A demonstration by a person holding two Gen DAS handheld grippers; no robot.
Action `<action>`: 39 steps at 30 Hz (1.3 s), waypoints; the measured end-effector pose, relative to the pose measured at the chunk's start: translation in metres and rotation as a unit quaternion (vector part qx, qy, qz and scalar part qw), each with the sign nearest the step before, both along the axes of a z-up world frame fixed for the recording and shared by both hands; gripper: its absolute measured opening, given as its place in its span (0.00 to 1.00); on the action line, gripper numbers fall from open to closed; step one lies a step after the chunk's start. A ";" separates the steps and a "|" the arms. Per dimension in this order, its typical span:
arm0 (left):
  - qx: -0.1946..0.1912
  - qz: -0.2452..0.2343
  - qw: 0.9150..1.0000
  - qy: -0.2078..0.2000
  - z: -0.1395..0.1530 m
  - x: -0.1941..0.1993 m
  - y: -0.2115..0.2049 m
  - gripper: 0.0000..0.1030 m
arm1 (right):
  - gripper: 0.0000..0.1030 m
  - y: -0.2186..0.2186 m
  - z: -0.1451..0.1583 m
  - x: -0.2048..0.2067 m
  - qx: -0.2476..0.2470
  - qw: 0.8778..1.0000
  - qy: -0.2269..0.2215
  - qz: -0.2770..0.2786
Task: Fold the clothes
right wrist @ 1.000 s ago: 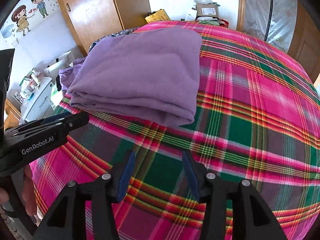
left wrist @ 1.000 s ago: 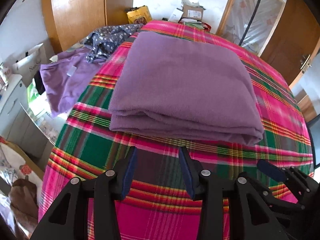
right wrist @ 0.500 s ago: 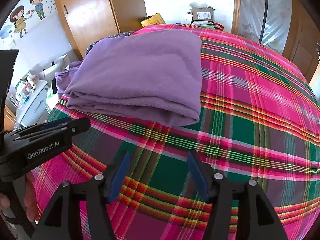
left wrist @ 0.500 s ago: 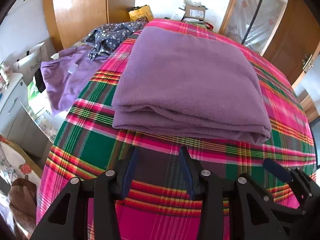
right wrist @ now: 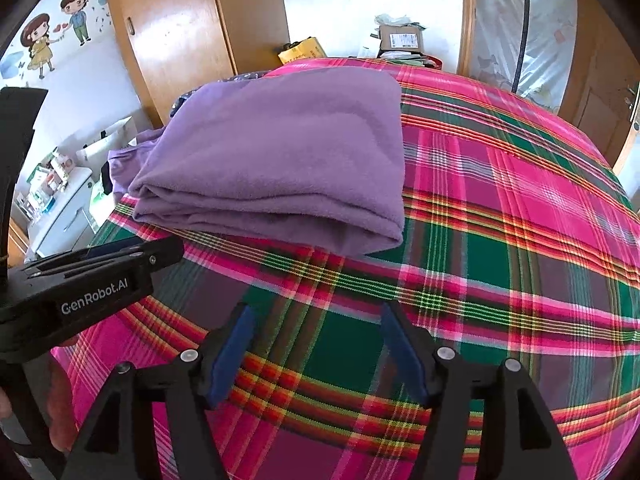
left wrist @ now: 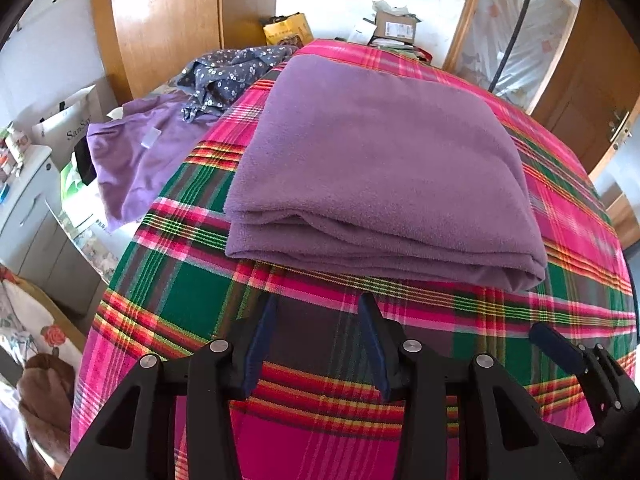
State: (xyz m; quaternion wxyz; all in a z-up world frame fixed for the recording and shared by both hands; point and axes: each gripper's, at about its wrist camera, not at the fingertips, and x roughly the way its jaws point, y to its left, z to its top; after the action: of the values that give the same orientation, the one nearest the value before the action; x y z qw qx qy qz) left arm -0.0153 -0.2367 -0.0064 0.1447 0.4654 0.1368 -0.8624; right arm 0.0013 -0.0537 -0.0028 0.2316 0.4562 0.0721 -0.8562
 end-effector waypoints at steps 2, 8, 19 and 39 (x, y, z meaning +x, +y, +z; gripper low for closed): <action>-0.004 -0.001 1.000 0.001 0.000 0.000 0.001 0.43 | 0.65 0.000 0.000 0.000 -0.001 1.000 0.001 -0.002; 0.000 0.012 1.000 0.001 0.001 0.001 0.001 0.43 | 0.65 0.002 0.000 -0.002 0.007 1.000 0.006 -0.012; -0.035 0.010 0.999 -0.007 -0.002 0.000 0.010 0.43 | 0.77 -0.011 -0.005 0.003 0.028 0.999 0.025 0.000; -0.037 0.015 0.999 -0.008 -0.002 0.001 0.011 0.43 | 0.75 -0.004 -0.005 -0.004 0.025 0.999 0.028 -0.013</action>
State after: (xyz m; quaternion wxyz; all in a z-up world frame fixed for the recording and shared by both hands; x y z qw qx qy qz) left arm -0.0146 -0.2261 -0.0081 0.1762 0.4645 0.1105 -0.8608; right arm -0.0032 -0.0581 -0.0077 0.2071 0.4383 0.0940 -0.8696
